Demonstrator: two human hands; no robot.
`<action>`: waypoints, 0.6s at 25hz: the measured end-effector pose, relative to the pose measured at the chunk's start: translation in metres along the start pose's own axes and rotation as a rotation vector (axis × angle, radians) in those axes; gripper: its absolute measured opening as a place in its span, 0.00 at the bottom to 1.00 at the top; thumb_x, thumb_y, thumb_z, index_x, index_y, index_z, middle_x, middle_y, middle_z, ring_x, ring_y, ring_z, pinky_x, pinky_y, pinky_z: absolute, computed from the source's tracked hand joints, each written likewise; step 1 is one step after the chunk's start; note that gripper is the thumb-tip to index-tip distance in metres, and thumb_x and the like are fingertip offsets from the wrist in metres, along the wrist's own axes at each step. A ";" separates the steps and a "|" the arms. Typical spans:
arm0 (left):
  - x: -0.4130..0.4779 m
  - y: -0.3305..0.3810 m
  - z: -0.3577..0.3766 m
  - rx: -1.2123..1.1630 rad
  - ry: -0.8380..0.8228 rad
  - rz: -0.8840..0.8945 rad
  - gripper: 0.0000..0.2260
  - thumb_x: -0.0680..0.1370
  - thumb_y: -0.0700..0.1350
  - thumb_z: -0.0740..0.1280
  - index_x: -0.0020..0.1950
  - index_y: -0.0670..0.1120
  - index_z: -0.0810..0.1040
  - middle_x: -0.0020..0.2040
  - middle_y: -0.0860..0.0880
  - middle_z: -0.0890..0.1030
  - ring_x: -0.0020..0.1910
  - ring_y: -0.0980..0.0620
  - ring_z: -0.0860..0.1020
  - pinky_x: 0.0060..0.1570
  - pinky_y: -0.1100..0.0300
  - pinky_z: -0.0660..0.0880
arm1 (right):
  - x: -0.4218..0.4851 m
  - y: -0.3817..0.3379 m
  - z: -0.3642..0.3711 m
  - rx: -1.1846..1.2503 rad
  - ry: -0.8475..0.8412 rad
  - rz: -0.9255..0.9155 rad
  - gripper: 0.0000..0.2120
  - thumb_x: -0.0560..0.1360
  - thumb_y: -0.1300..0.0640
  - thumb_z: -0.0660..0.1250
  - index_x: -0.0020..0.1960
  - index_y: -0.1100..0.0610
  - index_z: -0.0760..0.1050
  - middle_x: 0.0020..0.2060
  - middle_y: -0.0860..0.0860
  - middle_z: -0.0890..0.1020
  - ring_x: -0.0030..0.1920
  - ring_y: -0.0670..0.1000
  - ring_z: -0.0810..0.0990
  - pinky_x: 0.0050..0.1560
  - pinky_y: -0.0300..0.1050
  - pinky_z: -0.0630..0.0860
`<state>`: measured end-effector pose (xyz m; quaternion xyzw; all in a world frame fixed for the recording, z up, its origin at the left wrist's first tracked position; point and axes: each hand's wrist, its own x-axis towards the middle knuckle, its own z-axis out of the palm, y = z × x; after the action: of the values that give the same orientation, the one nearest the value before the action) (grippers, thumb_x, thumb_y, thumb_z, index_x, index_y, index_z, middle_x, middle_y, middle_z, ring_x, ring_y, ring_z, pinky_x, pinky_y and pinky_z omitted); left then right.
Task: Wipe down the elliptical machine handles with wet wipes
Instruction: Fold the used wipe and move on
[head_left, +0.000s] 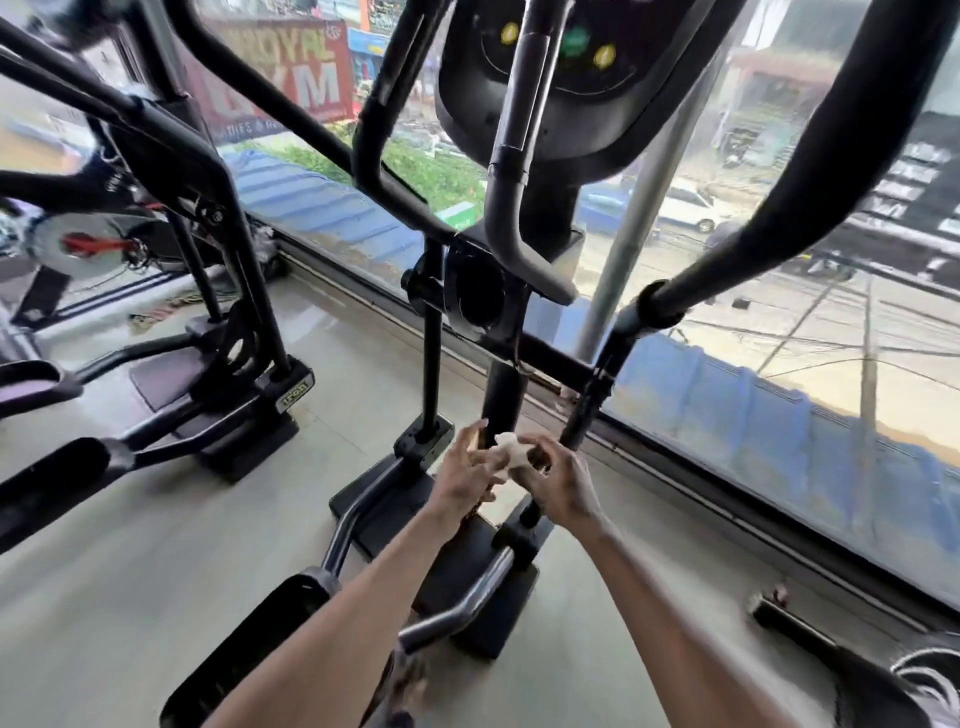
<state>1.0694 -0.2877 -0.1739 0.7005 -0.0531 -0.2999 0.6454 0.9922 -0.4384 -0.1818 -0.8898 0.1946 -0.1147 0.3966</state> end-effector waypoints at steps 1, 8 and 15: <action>-0.010 -0.006 0.000 -0.016 -0.013 0.003 0.20 0.79 0.46 0.74 0.68 0.60 0.75 0.59 0.52 0.83 0.52 0.47 0.84 0.42 0.50 0.84 | -0.006 -0.001 -0.001 0.010 -0.038 -0.007 0.18 0.73 0.49 0.78 0.62 0.47 0.81 0.44 0.44 0.85 0.44 0.46 0.83 0.47 0.42 0.77; -0.069 -0.031 -0.026 -0.058 0.136 -0.032 0.10 0.77 0.45 0.76 0.55 0.43 0.81 0.50 0.46 0.83 0.47 0.49 0.83 0.52 0.43 0.83 | -0.040 -0.025 0.012 0.080 -0.230 -0.094 0.17 0.71 0.56 0.77 0.58 0.49 0.79 0.45 0.44 0.83 0.46 0.49 0.83 0.49 0.52 0.82; -0.139 -0.035 -0.091 -0.234 0.326 0.035 0.12 0.75 0.36 0.76 0.54 0.43 0.77 0.44 0.44 0.83 0.37 0.49 0.82 0.41 0.50 0.82 | -0.070 -0.089 0.049 0.267 -0.352 -0.067 0.12 0.73 0.54 0.77 0.56 0.51 0.84 0.48 0.46 0.86 0.50 0.48 0.85 0.52 0.43 0.82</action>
<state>0.9898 -0.1383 -0.1588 0.6590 0.0752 -0.1752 0.7276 0.9693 -0.3212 -0.1508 -0.8415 0.0759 0.0045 0.5348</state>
